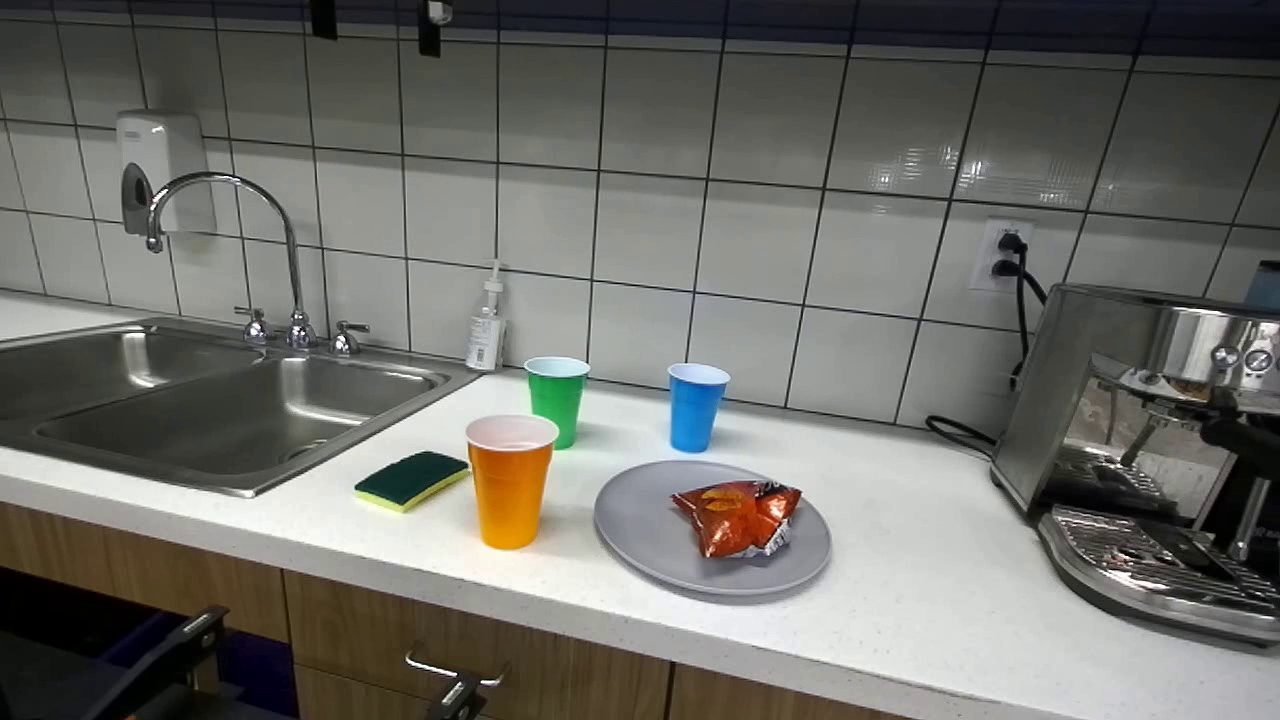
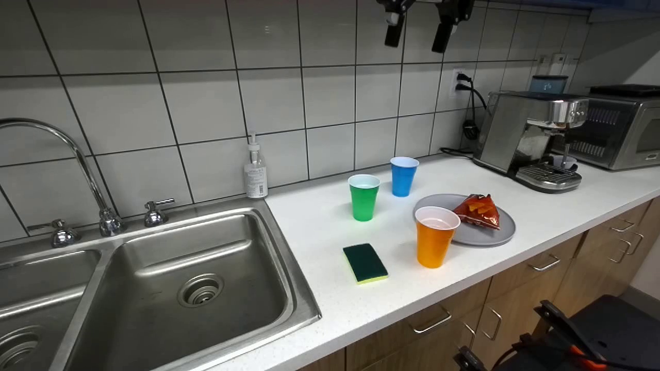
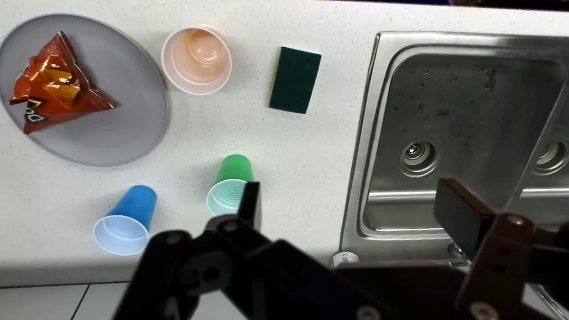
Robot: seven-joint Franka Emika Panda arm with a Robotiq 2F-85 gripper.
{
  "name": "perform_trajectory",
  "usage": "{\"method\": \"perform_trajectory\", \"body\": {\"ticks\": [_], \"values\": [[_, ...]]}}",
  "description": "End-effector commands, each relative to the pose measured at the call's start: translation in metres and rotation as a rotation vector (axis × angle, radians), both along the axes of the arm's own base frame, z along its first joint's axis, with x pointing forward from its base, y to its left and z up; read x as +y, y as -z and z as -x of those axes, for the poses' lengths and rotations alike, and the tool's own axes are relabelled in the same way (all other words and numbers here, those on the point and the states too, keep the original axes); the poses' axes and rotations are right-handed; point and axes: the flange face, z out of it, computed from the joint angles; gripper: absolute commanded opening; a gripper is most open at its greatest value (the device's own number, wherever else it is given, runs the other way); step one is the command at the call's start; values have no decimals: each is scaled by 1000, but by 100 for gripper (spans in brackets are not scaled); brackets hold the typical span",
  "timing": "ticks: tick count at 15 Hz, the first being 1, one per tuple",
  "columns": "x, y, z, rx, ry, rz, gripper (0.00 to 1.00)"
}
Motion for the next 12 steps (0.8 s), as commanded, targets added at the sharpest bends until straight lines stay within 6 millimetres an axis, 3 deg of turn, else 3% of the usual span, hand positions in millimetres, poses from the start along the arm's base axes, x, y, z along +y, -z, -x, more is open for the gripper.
{"method": "perform_trajectory", "body": {"ticks": [1, 7, 12], "values": [[0, -1, 0, 1, 0, 0, 100], [8, 7, -4, 0, 3, 24, 100], [25, 35, -12, 37, 13, 49, 100]]}}
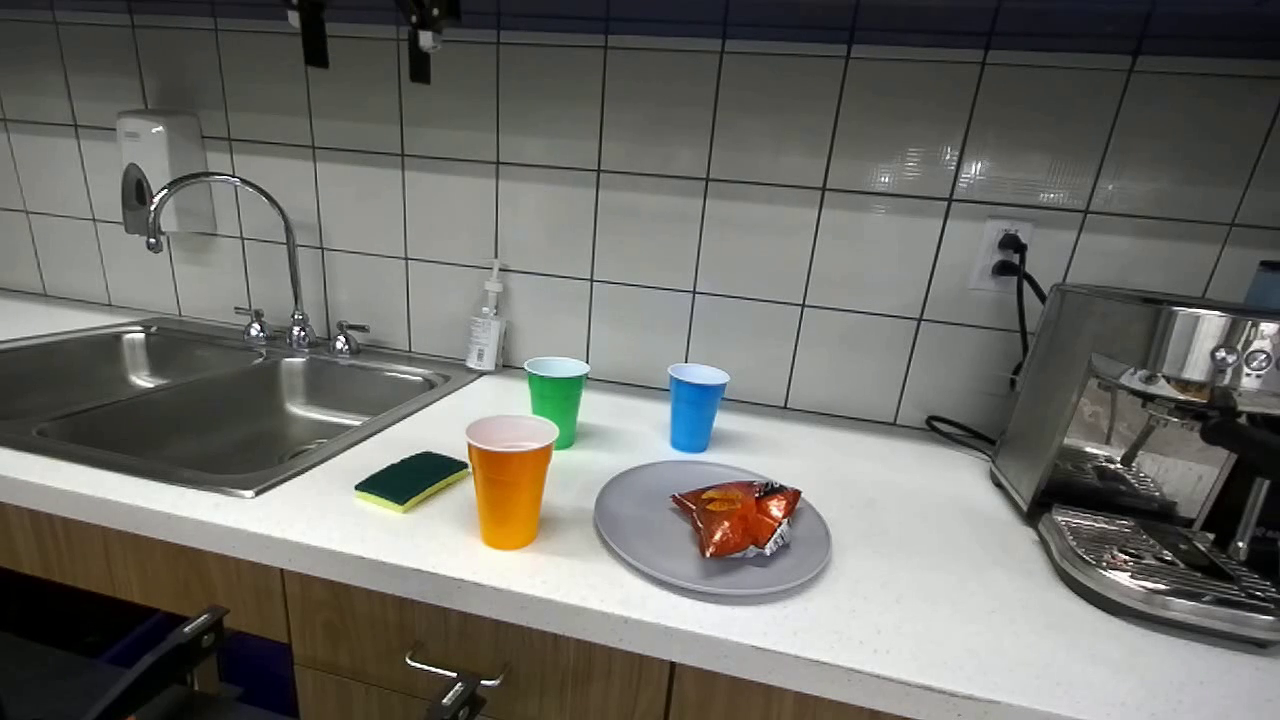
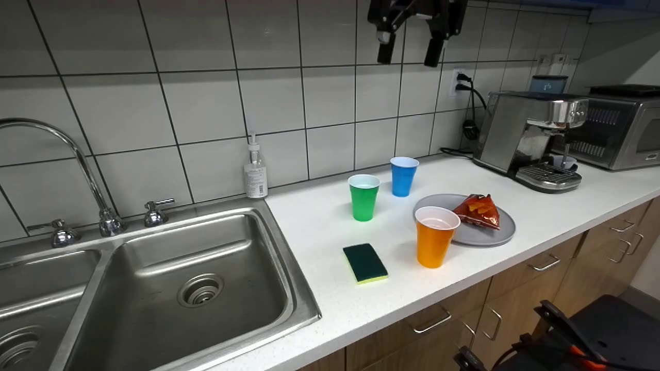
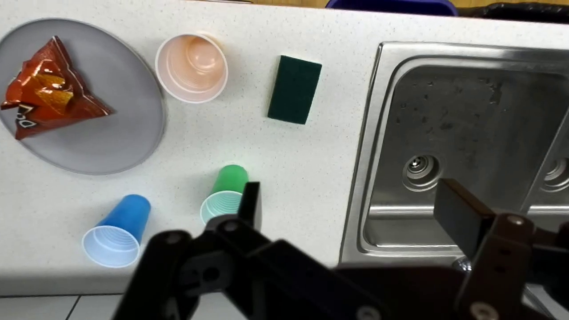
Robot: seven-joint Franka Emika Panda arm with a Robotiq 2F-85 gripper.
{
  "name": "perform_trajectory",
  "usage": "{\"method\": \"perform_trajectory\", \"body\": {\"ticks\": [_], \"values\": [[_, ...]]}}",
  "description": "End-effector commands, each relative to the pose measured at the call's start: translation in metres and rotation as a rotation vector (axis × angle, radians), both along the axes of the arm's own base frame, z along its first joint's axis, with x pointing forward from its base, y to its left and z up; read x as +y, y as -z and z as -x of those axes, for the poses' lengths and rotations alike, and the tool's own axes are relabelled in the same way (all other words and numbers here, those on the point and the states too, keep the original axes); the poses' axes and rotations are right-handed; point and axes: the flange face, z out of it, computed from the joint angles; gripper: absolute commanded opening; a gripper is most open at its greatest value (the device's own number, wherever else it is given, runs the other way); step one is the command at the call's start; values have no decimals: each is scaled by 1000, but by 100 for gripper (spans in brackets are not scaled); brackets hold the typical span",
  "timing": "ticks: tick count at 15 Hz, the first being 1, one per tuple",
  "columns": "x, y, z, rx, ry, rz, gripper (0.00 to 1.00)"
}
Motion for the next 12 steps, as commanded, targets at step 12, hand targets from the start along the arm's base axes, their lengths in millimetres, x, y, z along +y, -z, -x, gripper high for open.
{"method": "perform_trajectory", "body": {"ticks": [12], "values": [[-27, 73, -22, 94, 63, 129, 100]]}}
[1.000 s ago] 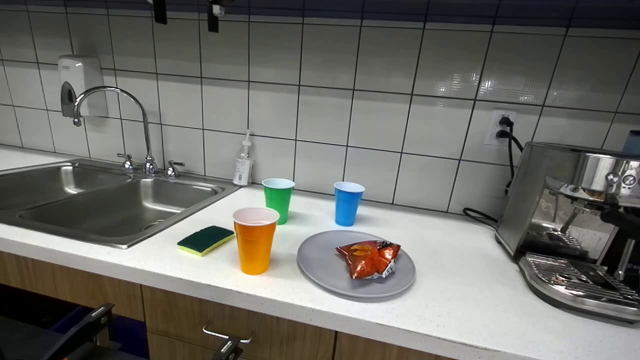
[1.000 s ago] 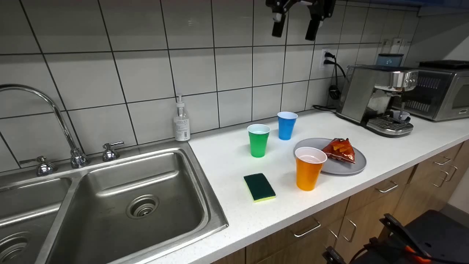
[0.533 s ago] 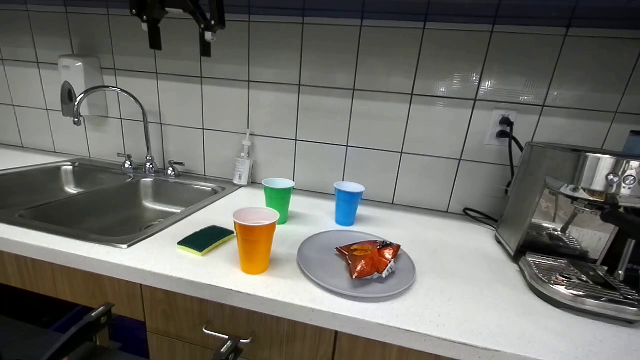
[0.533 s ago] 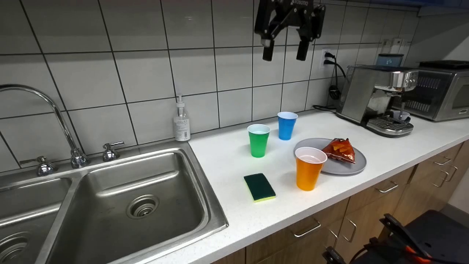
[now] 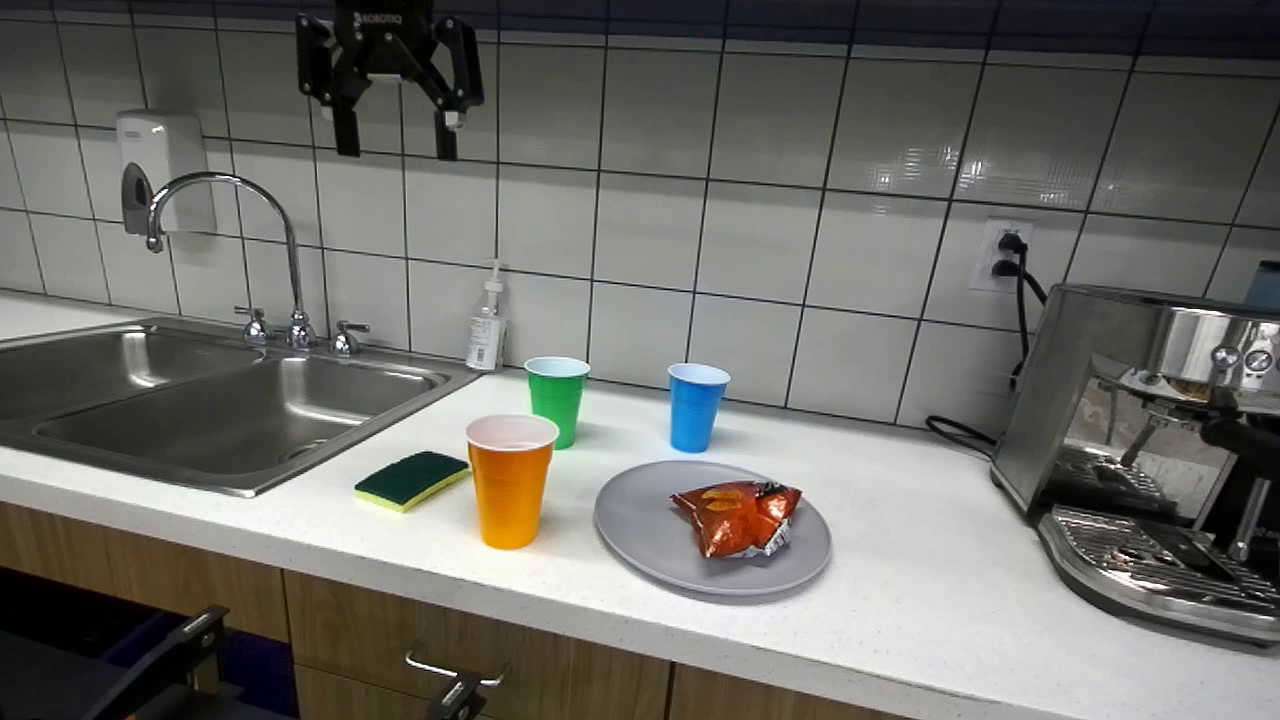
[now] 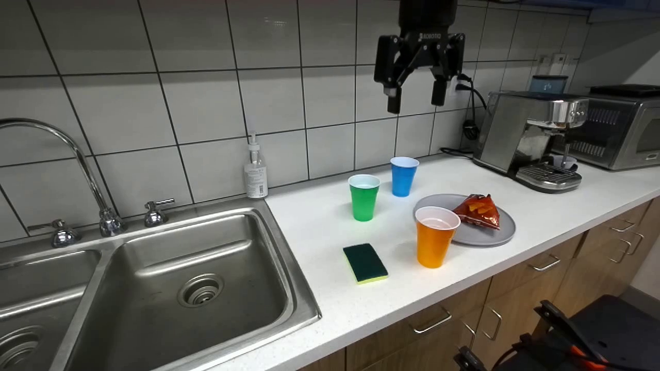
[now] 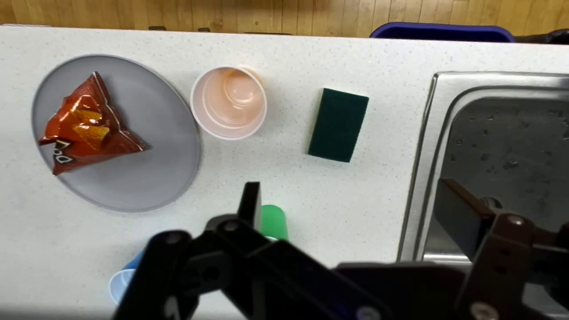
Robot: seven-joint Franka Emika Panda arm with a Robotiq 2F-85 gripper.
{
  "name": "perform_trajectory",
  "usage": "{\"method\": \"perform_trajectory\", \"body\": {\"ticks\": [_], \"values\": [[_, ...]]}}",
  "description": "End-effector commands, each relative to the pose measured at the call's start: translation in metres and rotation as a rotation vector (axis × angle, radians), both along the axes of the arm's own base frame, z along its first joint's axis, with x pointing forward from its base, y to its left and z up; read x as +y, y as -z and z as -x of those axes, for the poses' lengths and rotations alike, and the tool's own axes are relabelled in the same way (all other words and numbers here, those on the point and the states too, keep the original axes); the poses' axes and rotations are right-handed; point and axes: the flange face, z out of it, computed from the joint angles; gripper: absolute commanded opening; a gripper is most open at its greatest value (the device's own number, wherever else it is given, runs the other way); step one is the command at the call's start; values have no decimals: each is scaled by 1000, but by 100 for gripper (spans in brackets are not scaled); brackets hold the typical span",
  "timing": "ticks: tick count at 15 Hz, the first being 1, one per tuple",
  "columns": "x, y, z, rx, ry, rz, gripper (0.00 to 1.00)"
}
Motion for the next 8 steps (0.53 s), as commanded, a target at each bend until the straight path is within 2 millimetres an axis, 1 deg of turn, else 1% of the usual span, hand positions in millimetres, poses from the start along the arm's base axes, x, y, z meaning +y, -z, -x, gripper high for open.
{"method": "perform_trajectory", "body": {"ticks": [1, 4, 8], "values": [[-26, 15, -9, -3, 40, 19, 100], [-51, 28, -17, -15, 73, -11, 100], [-88, 51, -25, -28, 142, -40, 100]]}}
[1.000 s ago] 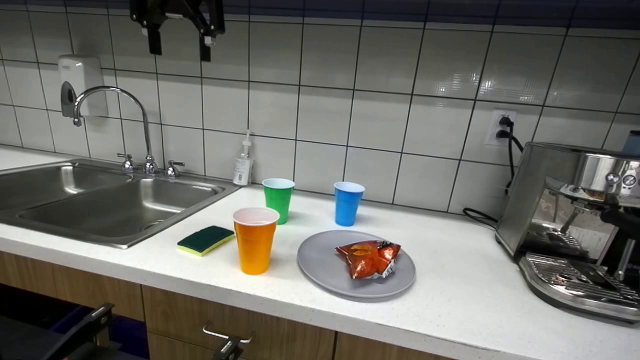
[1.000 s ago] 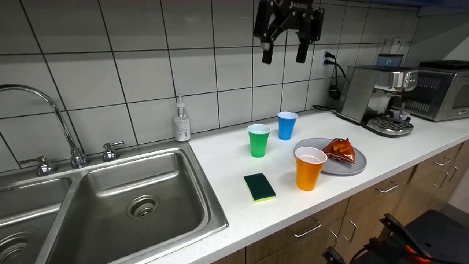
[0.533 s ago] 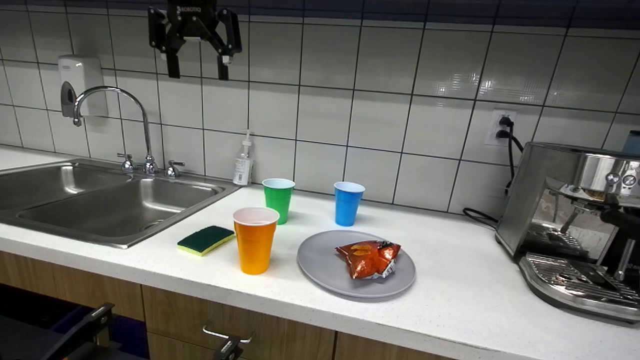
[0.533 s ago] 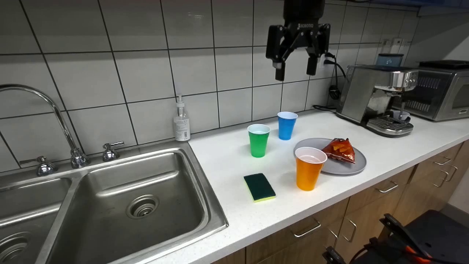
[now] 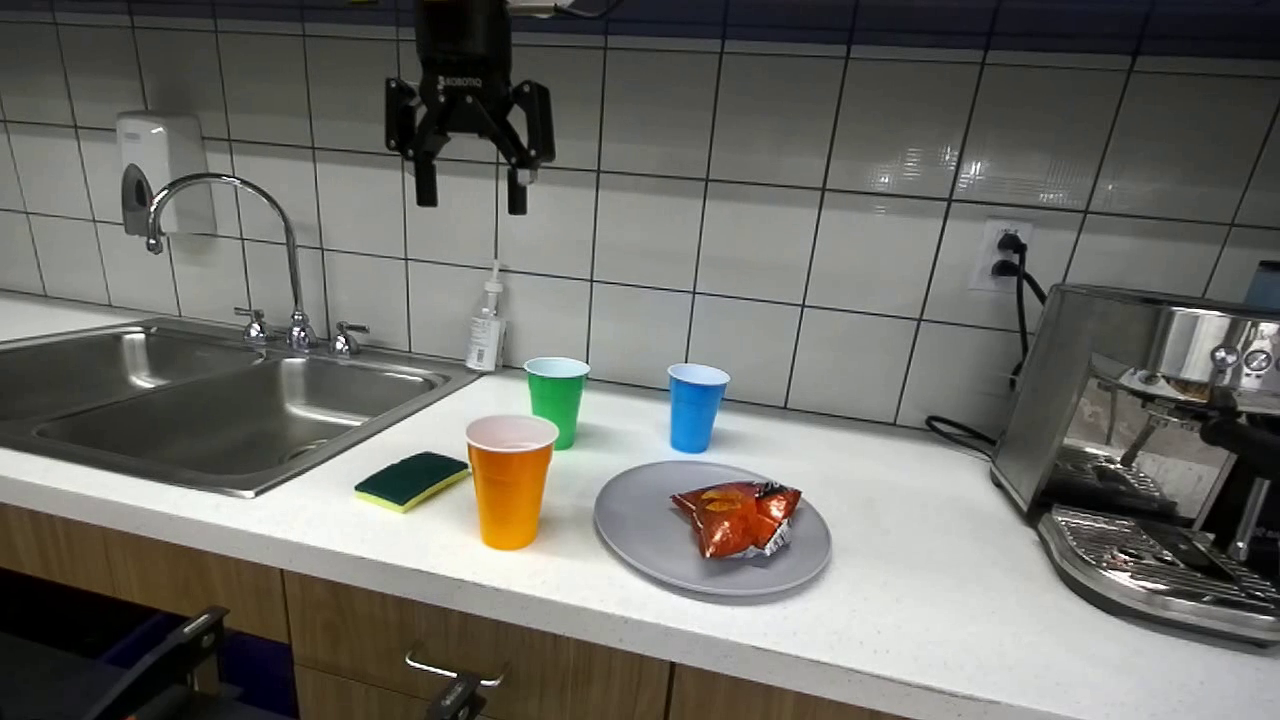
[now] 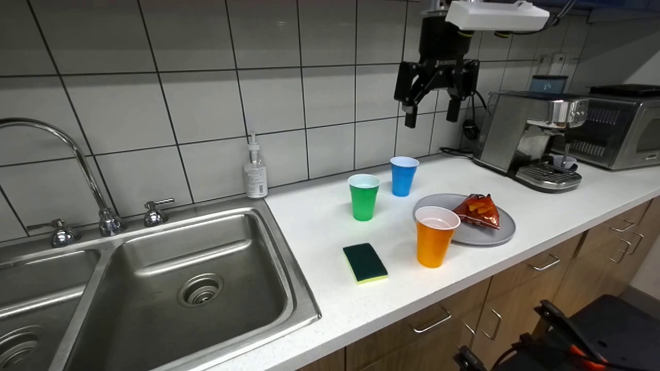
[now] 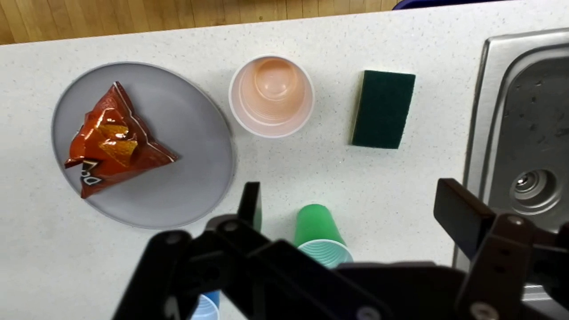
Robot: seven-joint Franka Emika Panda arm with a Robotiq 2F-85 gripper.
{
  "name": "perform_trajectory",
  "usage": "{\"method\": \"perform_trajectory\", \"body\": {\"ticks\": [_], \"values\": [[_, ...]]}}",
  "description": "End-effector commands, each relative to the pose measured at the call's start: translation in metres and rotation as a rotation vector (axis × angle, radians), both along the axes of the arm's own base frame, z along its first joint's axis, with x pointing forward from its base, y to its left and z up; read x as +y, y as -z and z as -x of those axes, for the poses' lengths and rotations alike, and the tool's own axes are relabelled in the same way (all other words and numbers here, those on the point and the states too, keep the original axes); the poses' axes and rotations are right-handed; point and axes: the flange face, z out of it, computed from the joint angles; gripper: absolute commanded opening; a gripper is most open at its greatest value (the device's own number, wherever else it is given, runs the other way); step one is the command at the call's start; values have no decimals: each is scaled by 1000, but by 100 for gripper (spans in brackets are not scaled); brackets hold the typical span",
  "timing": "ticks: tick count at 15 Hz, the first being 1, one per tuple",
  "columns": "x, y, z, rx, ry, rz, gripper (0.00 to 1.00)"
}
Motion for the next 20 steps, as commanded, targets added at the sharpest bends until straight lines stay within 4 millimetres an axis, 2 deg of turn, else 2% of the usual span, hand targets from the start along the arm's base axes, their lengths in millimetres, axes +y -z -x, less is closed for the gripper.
{"method": "perform_trajectory", "body": {"ticks": [1, 6, 14, 20], "values": [[-35, 21, -7, -18, 50, -18, 100], [-75, 51, -13, -41, 151, -20, 100], [-116, 88, -18, -50, 252, -18, 100], [-118, 98, -16, -15, 251, -23, 100]]}}
